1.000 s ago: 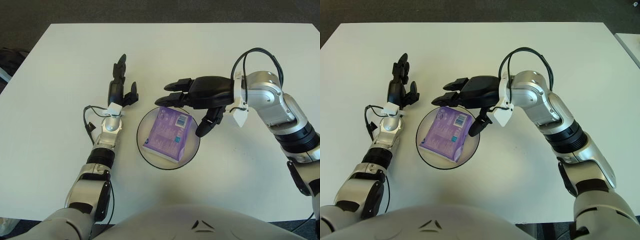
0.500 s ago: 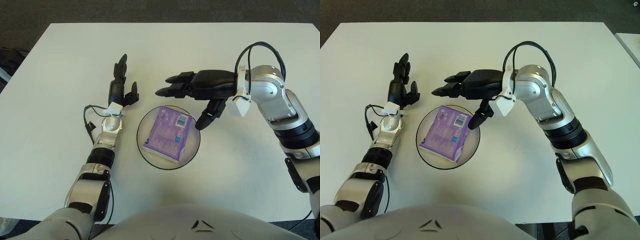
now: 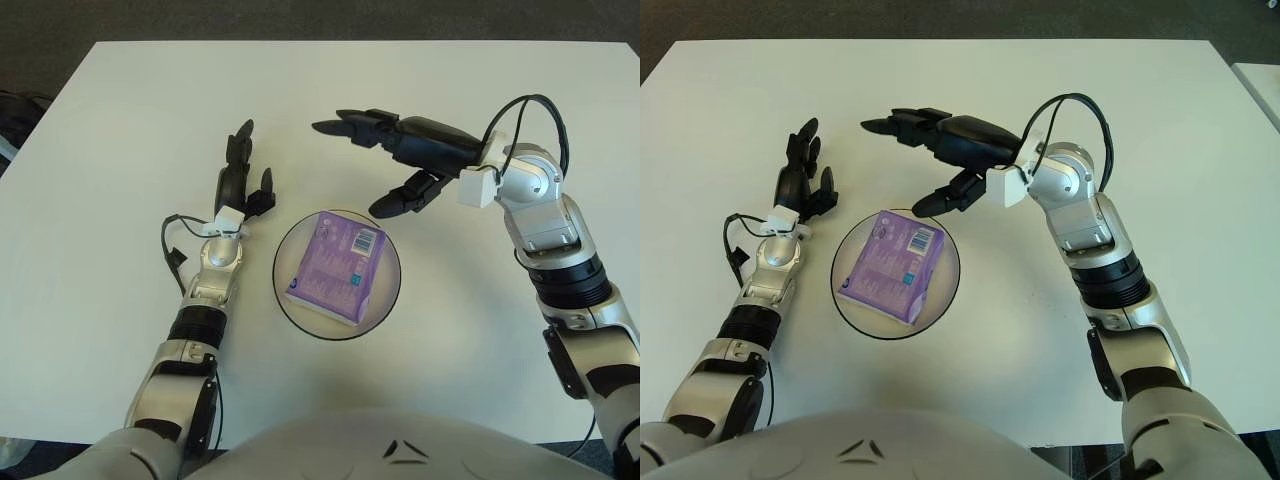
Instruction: Put the tissue paper into the plate.
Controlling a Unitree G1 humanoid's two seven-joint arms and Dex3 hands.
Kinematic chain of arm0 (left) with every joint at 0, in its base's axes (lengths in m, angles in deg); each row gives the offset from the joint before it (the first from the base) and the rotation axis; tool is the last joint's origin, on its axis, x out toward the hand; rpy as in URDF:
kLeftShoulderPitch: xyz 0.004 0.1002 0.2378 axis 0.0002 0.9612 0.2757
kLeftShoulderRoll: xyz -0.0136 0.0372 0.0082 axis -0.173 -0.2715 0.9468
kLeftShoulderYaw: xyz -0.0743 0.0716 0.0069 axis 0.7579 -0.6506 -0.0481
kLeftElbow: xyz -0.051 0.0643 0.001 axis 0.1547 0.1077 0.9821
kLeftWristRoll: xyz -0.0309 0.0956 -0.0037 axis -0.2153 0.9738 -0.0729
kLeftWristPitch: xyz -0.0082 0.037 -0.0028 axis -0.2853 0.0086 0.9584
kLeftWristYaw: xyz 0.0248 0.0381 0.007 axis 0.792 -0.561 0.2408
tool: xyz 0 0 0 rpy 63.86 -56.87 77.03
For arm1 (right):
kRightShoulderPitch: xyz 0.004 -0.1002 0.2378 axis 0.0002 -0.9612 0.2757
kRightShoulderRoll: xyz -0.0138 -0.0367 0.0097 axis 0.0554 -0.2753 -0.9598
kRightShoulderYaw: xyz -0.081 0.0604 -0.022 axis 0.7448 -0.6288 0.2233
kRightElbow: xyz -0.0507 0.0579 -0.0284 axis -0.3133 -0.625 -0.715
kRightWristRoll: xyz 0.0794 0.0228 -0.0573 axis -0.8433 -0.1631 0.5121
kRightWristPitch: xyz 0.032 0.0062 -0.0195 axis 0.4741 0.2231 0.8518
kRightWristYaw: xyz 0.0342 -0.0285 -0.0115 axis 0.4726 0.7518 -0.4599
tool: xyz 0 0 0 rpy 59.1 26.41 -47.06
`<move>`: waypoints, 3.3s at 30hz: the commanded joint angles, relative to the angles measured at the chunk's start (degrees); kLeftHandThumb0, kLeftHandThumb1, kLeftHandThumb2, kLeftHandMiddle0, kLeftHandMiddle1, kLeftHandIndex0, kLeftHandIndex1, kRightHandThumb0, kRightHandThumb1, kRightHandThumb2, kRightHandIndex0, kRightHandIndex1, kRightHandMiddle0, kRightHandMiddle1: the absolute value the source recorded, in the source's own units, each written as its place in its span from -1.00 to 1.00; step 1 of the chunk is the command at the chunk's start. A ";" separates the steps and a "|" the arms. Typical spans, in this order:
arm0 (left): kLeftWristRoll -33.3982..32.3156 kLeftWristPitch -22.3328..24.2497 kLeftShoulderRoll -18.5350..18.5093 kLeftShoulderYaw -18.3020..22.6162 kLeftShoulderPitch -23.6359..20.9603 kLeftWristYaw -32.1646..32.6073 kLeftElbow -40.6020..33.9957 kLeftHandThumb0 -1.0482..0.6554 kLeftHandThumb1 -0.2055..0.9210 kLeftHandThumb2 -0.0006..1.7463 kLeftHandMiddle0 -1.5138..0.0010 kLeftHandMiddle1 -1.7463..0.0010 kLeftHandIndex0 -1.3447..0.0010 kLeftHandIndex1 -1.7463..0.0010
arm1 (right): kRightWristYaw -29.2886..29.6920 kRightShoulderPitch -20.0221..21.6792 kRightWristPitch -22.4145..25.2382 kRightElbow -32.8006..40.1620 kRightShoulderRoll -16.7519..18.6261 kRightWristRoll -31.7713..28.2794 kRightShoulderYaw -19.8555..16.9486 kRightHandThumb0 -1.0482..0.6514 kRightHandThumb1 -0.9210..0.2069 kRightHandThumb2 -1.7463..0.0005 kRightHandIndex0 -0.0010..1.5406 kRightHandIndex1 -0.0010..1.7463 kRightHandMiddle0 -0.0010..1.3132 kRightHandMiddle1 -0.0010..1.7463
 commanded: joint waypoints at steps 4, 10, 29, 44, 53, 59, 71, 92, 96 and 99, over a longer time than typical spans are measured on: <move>-0.09 5.57 1.33 -1.02 11.21 -2.19 -0.16 -0.61 1.00 -0.03 0.64 0.94 1.00 0.29 | 9.71 -4.64 -0.62 -4.21 4.31 -1.51 -4.27 -0.93 -1.00 0.33 -0.69 -0.89 -1.00 -0.25; 1.21 6.82 1.46 -0.96 11.76 -1.37 -2.71 -0.57 1.00 -0.04 0.61 0.93 1.00 0.27 | 16.27 -7.24 0.50 -5.79 9.85 -3.94 -6.13 -0.84 -1.00 0.44 -0.59 -0.84 -1.00 0.00; 0.50 10.79 2.33 -0.52 14.37 -3.16 -9.38 -0.57 1.00 -0.05 0.62 0.93 1.00 0.28 | 26.90 -14.55 -7.73 -11.60 18.51 -7.21 -7.11 -0.63 -0.93 0.47 -0.61 -0.52 -1.00 0.29; 0.99 10.99 2.30 -0.46 14.76 -3.13 -9.96 -0.59 1.00 -0.04 0.62 0.93 1.00 0.27 | 26.37 -20.39 -6.60 -10.12 22.54 -13.62 -6.99 -0.47 -0.69 0.21 -0.69 -0.26 -1.00 0.30; 0.66 10.50 2.51 -0.29 14.67 -3.08 -9.73 -0.59 1.00 -0.05 0.61 0.93 1.00 0.25 | 26.89 -23.47 -6.92 -10.10 24.03 -15.32 -6.90 -0.37 -0.57 0.07 -0.71 -0.19 -1.00 0.29; 0.57 10.12 2.61 -0.23 14.60 -3.06 -9.28 -0.58 1.00 -0.06 0.60 0.93 1.00 0.25 | 27.28 -24.81 -6.92 -10.40 24.87 -15.76 -6.96 -0.33 -0.49 0.02 -0.72 -0.16 -1.00 0.33; 0.74 9.59 2.61 -0.09 14.42 -2.70 -8.64 -0.59 1.00 -0.06 0.59 0.92 1.00 0.22 | 30.55 -27.20 -6.83 -11.35 26.56 -14.31 -7.26 -0.35 -0.45 0.00 -0.69 -0.11 -0.98 0.36; 0.53 8.30 1.65 0.33 14.08 -3.06 -7.16 -0.61 1.00 -0.04 0.59 0.92 1.00 0.20 | 44.79 -25.43 -14.49 -22.55 29.65 -7.01 -10.33 -0.24 -0.47 -0.06 -0.64 -0.02 -0.92 0.39; 0.54 8.03 1.62 0.41 14.03 -3.09 -6.97 -0.61 1.00 -0.04 0.58 0.92 1.00 0.20 | 48.03 -24.37 -16.72 -25.42 30.09 -5.66 -11.09 -0.21 -0.45 -0.11 -0.64 -0.01 -0.93 0.40; 0.52 7.87 1.59 0.49 13.95 -3.09 -6.74 -0.61 1.00 -0.04 0.58 0.91 1.00 0.20 | 50.05 -23.73 -17.56 -26.98 30.50 -5.06 -11.65 -0.17 -0.44 -0.14 -0.63 0.02 -0.95 0.40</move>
